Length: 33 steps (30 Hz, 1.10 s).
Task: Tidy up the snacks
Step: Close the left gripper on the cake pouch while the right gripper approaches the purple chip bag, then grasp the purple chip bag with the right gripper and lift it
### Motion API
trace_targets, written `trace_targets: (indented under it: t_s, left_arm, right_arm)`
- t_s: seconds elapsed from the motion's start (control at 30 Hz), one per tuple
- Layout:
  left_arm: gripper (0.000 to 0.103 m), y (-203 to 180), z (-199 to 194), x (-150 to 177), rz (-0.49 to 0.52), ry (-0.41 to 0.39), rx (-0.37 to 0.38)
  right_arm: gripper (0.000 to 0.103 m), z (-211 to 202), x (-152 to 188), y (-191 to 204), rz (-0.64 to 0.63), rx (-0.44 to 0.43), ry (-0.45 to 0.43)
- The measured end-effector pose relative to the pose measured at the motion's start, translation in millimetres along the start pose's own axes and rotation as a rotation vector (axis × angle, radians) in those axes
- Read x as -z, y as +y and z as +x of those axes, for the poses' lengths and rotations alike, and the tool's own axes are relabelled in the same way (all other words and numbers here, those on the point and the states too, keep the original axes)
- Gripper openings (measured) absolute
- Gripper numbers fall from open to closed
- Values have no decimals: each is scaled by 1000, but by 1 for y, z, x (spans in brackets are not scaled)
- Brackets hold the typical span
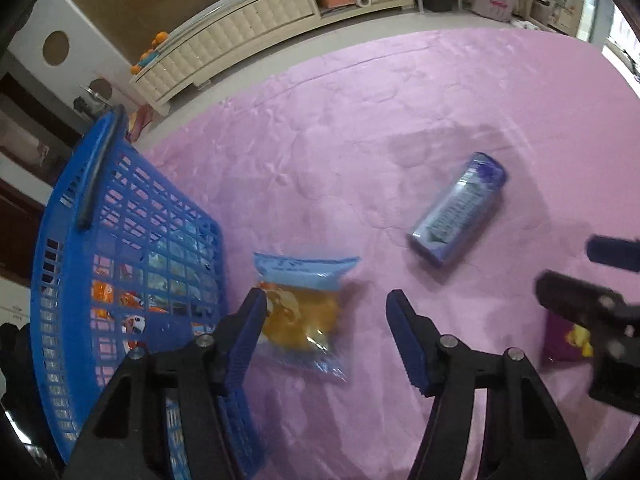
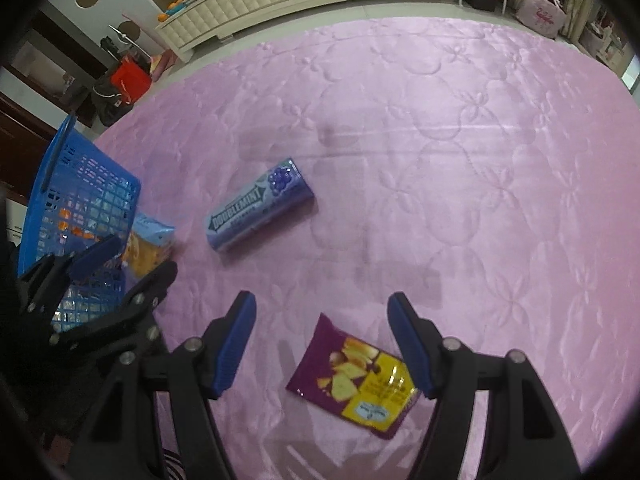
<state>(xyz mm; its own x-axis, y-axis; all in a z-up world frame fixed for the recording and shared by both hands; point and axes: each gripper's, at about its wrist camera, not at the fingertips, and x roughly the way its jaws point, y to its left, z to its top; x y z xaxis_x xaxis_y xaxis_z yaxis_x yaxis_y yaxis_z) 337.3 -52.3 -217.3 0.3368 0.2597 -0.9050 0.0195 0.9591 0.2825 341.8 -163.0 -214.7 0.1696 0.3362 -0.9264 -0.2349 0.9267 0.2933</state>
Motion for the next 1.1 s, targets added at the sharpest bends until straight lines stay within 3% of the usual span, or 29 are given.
trace_targets:
  t_s: [0.17,0.2,0.27,0.4,0.57,0.73,0.9,1.0,1.1]
  left_arm:
    - [57,2,15,-6,-4,41,-27]
    - [55,2,16,-7,1,41,-34]
    - [40,3,22,-7,-8,51,-62]
    - [33,5,17,-3,-17,36,-39]
    - [30,3,-3,12,-54,26,66]
    - [29,-12,-30,29,-9,-25,98]
    - [29,-18,-51,52,-38,-27,175]
    - [29,-20,-63,70,-67,-31,210]
    - [29,-18,-67,85,-101,-20,258]
  right_arm:
    - [73,2,4,2,-22,-16,1]
    - [73,1,5,3,-28,-20,-1]
    - [73,1,4,4,-36,-22,-5]
    - [73,-4,7,3,-36,-22,-12]
    - [73,-14,11,-3,-21,-11,-15]
    - [73,-34,20,-12,-32,18,-18]
    - [73,-46,39,-19,-54,35,-6]
    - [73,-49,50,-17,-115,69,-7]
    - [73,-54,67,-2,-302,108,-34]
